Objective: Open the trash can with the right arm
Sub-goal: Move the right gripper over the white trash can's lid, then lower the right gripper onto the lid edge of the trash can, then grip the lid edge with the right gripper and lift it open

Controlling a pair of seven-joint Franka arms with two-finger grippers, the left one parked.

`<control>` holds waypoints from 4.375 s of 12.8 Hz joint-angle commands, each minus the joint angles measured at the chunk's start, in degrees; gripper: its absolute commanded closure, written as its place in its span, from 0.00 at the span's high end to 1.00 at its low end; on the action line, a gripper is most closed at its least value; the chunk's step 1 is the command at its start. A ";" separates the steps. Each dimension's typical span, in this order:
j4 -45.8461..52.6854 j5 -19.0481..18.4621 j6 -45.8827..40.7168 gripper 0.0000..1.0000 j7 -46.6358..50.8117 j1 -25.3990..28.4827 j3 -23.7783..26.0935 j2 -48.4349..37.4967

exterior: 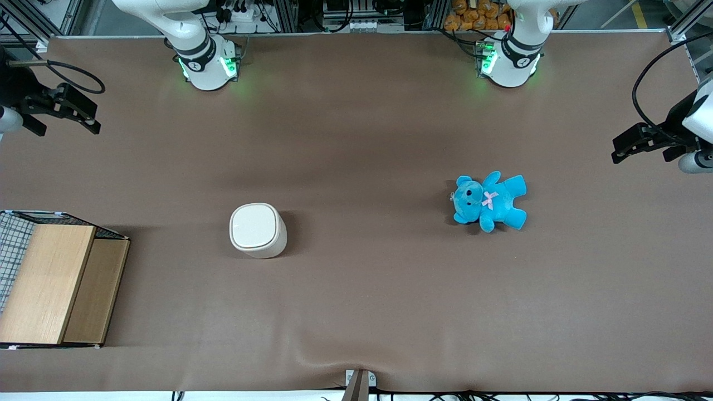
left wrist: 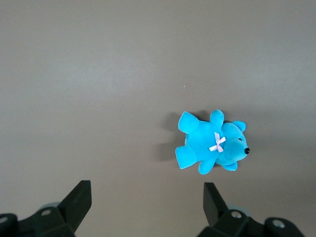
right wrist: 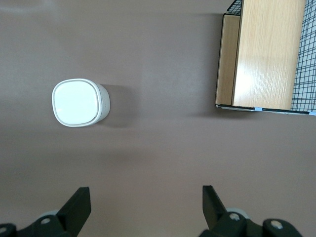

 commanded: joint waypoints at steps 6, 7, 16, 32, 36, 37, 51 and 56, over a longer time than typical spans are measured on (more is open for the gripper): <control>-2.63 0.97 1.56 1.00 1.68 0.83 1.10 -1.40; -3.06 0.97 2.25 1.00 1.69 1.62 1.36 -1.22; -5.53 -0.96 11.57 1.00 28.65 10.76 9.71 8.34; -11.50 -8.53 33.81 0.00 7.49 8.14 7.43 26.64; -12.64 -8.00 37.41 0.00 7.75 6.99 7.51 28.13; -12.73 -7.91 37.59 0.00 7.75 6.99 7.51 28.22; -13.88 -5.80 37.77 0.00 12.76 8.13 8.13 29.10; -17.47 -5.89 43.38 0.00 12.67 8.13 8.13 29.19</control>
